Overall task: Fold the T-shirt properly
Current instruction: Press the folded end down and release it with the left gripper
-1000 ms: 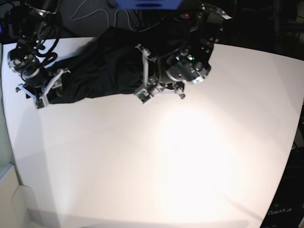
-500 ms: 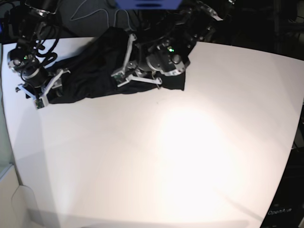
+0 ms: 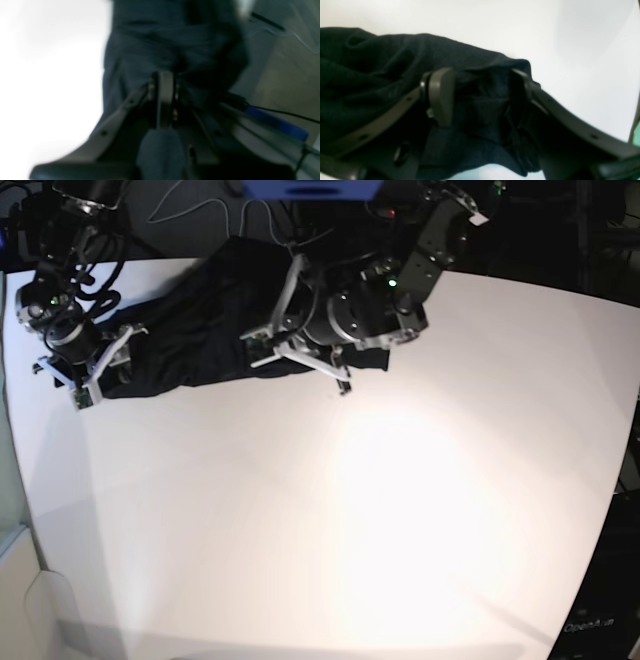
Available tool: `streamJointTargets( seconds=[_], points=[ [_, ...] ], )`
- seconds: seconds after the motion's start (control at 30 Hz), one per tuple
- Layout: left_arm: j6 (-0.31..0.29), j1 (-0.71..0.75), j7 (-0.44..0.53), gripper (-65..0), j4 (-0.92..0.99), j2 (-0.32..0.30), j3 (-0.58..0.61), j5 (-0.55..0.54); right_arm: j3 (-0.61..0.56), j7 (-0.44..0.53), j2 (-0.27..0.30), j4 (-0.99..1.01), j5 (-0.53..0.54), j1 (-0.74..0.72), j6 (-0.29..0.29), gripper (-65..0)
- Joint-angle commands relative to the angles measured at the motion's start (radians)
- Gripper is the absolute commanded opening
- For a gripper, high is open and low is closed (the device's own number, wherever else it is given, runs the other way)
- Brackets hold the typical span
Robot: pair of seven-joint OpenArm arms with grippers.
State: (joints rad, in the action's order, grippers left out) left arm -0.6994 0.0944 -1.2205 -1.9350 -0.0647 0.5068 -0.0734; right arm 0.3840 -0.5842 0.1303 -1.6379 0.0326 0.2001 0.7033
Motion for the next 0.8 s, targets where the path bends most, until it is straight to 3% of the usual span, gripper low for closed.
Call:
streamJointTargets(
  seconds=[0.0, 0.2, 0.33, 0.77],
  points=[
    [0.001, -0.008, 0.012, -63.4, -0.017, 0.007, -0.015, -0.012, 0.003, 0.022, 0.012, -0.017, 0.010, -0.011, -0.005, -30.2],
    [0.001, 0.017, 0.011, -63.4, -0.007, -0.044, -0.149, -0.012, 0.003, 0.022, 0.012, -0.017, 0.010, -0.011, -0.005, -30.2],
    [0.001, 0.021, 0.011, -63.4, 0.016, -0.076, -0.162, -0.010, 0.003, 0.022, 0.012, -0.017, 0.010, -0.011, -0.005, -30.2],
    [0.001, -0.037, 0.023, -63.4, 0.274, -0.082, -0.208, -0.001, 0.003, 0.022, 0.012, -0.017, 0.010, -0.014, -0.005, -30.2]
  ],
)
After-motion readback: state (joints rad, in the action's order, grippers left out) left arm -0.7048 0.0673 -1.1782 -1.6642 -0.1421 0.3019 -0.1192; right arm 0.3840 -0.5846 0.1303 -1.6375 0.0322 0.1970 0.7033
